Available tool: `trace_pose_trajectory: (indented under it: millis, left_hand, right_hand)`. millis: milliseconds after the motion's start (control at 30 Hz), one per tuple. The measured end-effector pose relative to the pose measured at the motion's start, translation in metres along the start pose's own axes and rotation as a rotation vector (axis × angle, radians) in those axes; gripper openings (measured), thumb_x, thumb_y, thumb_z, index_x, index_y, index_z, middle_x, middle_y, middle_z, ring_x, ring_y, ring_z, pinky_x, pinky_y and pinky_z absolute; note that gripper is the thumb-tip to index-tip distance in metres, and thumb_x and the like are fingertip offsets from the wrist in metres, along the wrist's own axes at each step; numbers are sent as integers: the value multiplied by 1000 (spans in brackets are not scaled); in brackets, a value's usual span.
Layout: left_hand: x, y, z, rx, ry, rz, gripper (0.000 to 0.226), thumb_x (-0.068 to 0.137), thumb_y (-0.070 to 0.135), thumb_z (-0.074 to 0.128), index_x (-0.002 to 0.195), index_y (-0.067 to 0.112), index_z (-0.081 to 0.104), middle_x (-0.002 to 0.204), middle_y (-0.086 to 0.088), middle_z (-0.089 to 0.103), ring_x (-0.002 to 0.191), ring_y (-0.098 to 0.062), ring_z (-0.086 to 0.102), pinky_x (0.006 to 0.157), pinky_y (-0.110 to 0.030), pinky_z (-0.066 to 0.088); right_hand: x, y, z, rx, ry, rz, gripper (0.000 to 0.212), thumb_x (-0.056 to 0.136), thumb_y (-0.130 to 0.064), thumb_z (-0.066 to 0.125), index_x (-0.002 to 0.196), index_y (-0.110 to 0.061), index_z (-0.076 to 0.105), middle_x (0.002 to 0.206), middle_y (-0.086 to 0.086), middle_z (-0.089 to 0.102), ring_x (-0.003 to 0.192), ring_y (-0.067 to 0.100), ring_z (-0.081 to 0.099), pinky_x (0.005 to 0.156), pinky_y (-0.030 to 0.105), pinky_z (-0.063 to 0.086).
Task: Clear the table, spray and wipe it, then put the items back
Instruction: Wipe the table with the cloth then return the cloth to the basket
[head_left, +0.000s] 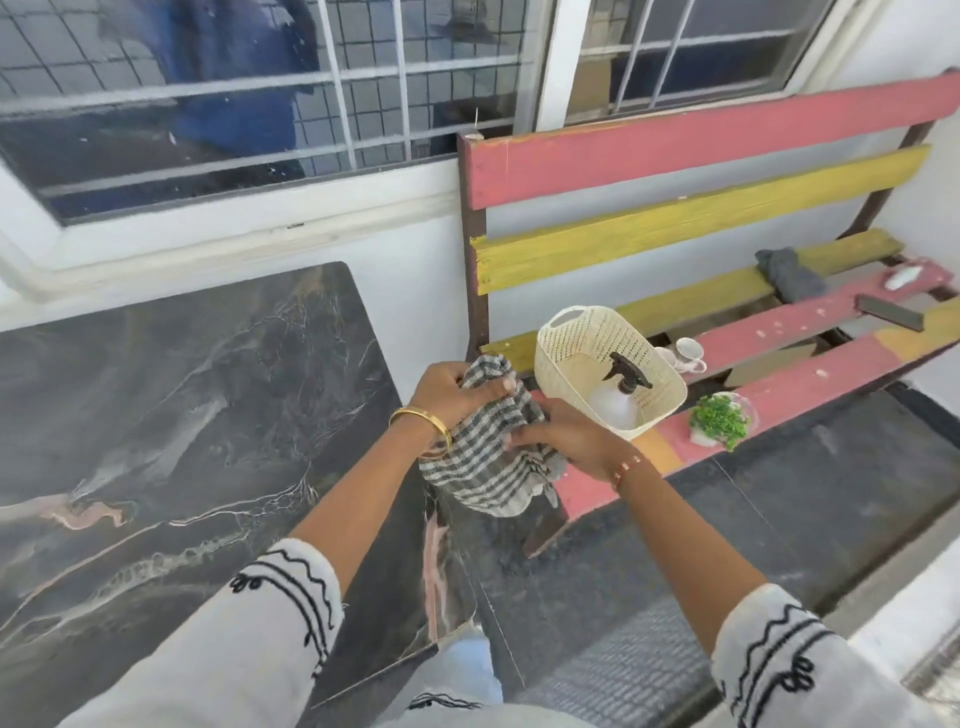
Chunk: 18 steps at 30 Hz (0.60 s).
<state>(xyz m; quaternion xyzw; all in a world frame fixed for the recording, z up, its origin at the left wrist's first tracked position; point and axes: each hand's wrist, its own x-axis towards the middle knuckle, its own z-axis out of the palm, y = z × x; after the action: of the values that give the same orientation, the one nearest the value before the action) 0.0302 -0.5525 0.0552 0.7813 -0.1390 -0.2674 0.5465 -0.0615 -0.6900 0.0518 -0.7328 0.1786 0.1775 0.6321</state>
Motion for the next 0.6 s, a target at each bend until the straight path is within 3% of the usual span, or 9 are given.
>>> trace_pose_trajectory:
  millis: [67, 133, 233, 300, 400, 467, 533, 600]
  left_hand:
    - [20, 0, -1, 5, -21, -12, 35, 71, 39, 74, 67, 8, 59, 57, 0, 46, 51, -9, 42, 51, -19, 28]
    - [43, -3, 0, -38, -3, -22, 45, 71, 43, 72, 88, 3, 65, 77, -5, 58, 71, -14, 52, 62, -23, 35]
    - [58, -10, 3, -119, 157, -126, 53, 78, 48, 65, 116, 12, 59, 109, -6, 62, 100, -21, 58, 81, -29, 44]
    - [62, -19, 7, -181, 230, -267, 57, 79, 58, 56, 117, 15, 54, 110, 1, 51, 102, -16, 50, 87, -29, 37]
    - [65, -38, 19, -382, 87, -512, 84, 59, 81, 53, 112, 16, 56, 118, 4, 52, 108, -21, 53, 100, -38, 39]
    - [70, -52, 27, -592, -16, -652, 96, 48, 75, 70, 120, 13, 57, 127, -6, 59, 113, -28, 58, 103, -48, 42]
    - [77, -52, 34, -686, -29, -675, 75, 60, 58, 75, 115, 9, 60, 118, -13, 65, 109, -29, 62, 101, -49, 45]
    - [85, -51, 39, -700, -34, -682, 80, 52, 55, 81, 115, 11, 60, 121, -12, 63, 112, -30, 60, 99, -52, 45]
  right_hand:
    - [15, -5, -11, 64, 2, 37, 18, 83, -2, 63, 88, -20, 65, 91, -1, 69, 87, 17, 64, 81, 30, 49]
    - [35, -11, -23, 116, 33, 84, 14, 84, -1, 60, 89, -13, 65, 95, 8, 69, 89, 26, 65, 86, 37, 51]
    - [52, -16, -35, 257, 75, 117, 12, 86, -1, 57, 93, -7, 65, 101, 15, 69, 87, 30, 66, 86, 40, 53]
    - [60, -15, -41, 413, 79, 96, 15, 88, -1, 53, 98, -5, 64, 92, 12, 72, 77, 24, 70, 72, 34, 58]
    - [72, -13, -48, 606, 91, 88, 22, 89, -1, 51, 108, -3, 60, 90, 9, 73, 76, 22, 71, 66, 32, 59]
    - [79, -13, -52, 641, 103, 98, 23, 89, 0, 51, 110, -2, 60, 92, 9, 73, 79, 22, 71, 67, 33, 58]
    - [86, -11, -59, 634, 107, 128, 21, 89, -2, 51, 109, -2, 60, 92, 9, 73, 79, 22, 71, 68, 32, 58]
    - [91, -5, -69, 601, 122, 164, 22, 90, -5, 53, 110, 1, 60, 97, 12, 71, 81, 24, 70, 72, 35, 57]
